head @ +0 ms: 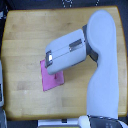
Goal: Folding a cloth
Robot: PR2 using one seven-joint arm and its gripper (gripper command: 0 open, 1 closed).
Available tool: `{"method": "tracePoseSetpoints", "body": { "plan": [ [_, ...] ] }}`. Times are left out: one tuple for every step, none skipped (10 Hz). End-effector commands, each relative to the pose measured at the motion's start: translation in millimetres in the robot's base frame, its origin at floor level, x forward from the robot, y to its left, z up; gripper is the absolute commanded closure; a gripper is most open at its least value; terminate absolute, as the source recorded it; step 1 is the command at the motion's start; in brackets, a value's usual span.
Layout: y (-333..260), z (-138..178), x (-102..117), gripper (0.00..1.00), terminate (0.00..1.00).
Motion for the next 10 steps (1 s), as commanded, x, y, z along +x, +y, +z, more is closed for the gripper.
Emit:
{"method": "tracePoseSetpoints", "body": {
  "plan": [
    [82,-4,-16,1.00,0.00],
    [86,-8,-18,1.00,0.00],
    [89,-16,-23,1.00,0.00],
    [89,-18,-23,1.00,0.00],
    [89,-21,-21,1.00,0.00],
    [89,-22,-20,1.00,0.00],
    [90,-23,-21,1.00,0.00],
    [92,-24,-20,0.00,0.00],
    [96,-25,-19,0.00,0.00],
    [98,-25,-18,0.00,0.00]
  ]
}}
